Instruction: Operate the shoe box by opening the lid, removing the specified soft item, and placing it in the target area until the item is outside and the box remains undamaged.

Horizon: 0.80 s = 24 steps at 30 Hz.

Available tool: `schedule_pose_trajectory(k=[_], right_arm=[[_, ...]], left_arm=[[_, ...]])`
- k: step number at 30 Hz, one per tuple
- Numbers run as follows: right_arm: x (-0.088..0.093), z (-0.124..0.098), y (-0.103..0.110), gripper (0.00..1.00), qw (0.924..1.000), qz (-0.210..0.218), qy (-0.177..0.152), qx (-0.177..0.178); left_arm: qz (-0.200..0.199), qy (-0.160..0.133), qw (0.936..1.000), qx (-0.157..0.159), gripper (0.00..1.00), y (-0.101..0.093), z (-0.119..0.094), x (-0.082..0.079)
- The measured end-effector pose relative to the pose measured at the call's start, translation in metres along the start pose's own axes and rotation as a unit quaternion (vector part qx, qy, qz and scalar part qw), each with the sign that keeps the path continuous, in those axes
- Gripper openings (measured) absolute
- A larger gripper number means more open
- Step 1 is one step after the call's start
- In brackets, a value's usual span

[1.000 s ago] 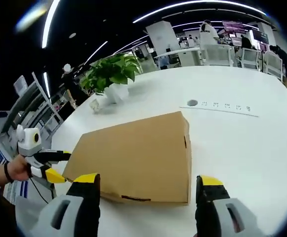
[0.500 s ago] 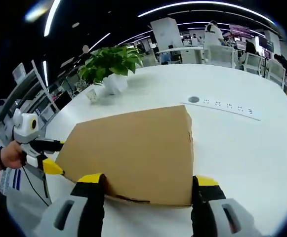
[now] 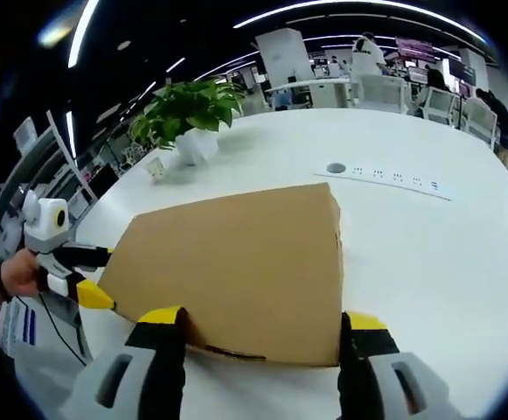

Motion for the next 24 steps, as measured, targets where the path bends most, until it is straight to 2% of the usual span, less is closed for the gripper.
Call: schedule_pose_trajectory(k=[10, 14, 24], right_arm=[[0.022, -0.009, 0.016, 0.69, 0.9989, 0.037, -0.007, 0.029], [0.035, -0.013, 0.028, 0.69, 0.9978, 0.049, -0.018, 0.041], [0.059, -0.018, 0.06, 0.67, 0.9943, 0.083, -0.019, 0.064]], left_arm=[[0.039, 0.023, 0.9986, 0.027, 0.77, 0.004, -0.005, 0.002], [0.058, 0.037, 0.9968, 0.04, 0.77, 0.009, -0.009, 0.006], [0.104, 0.068, 0.9898, 0.07, 0.77, 0.016, -0.027, 0.017]])
Point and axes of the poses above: the point that each gripper's makers call its tool centre point, and the gripper's own axes: z roughly forward along the fingers, y roughly to its left, x roughly out of its underside, the point moved 6 cm from there along -z, roughly backward along the fingers, and after that the axes turned 7 degrees about -x, right-handed, at the moved point
